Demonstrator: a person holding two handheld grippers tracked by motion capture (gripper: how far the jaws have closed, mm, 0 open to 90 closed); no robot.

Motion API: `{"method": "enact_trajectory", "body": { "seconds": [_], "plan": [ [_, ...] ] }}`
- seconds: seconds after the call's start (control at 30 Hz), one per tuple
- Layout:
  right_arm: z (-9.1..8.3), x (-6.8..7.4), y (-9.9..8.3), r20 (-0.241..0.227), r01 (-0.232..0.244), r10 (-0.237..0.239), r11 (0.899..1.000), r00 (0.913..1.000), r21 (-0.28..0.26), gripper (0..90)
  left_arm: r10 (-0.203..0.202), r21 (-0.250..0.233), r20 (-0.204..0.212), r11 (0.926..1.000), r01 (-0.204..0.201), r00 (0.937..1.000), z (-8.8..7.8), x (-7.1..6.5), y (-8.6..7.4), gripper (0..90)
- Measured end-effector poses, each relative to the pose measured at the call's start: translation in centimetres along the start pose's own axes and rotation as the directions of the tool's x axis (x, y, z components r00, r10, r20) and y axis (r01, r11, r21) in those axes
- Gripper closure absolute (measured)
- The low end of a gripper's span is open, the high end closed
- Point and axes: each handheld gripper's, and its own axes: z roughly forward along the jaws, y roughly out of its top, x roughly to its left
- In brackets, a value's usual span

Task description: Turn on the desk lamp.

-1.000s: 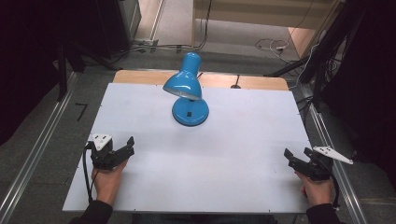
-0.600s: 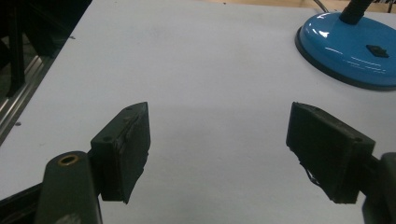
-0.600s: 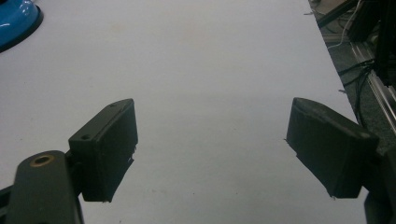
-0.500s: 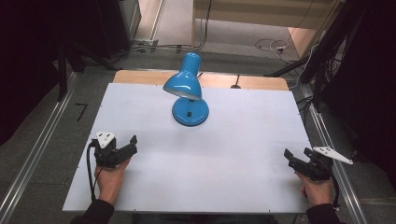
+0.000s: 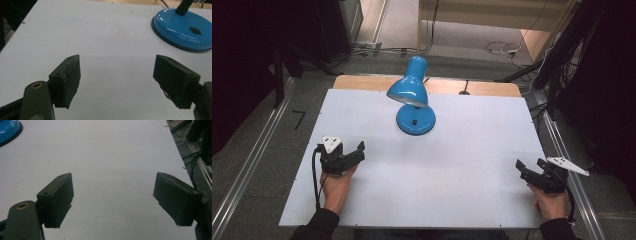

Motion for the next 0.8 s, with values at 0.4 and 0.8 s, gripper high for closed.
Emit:
{"method": "enact_trajectory", "body": {
  "seconds": [0.4, 0.8],
  "plan": [
    [0.0, 0.0, 0.0, 0.0, 0.0, 0.0, 1.0, 1.0, 0.003, 15.1, -0.013, -0.002, 0.021, 0.9999, 0.013, 0.9997, 0.9, -0.5, 0.2, 24.0],
    [0.1, 0.1, 0.0, 0.001, 0.004, -0.004, 1.0, 1.0, 0.004, 15.1, 0.013, -0.009, 0.041, 0.9999, -0.013, 0.9991, 1.2, -1.7, 1.0, 24.6]
  ]
}}
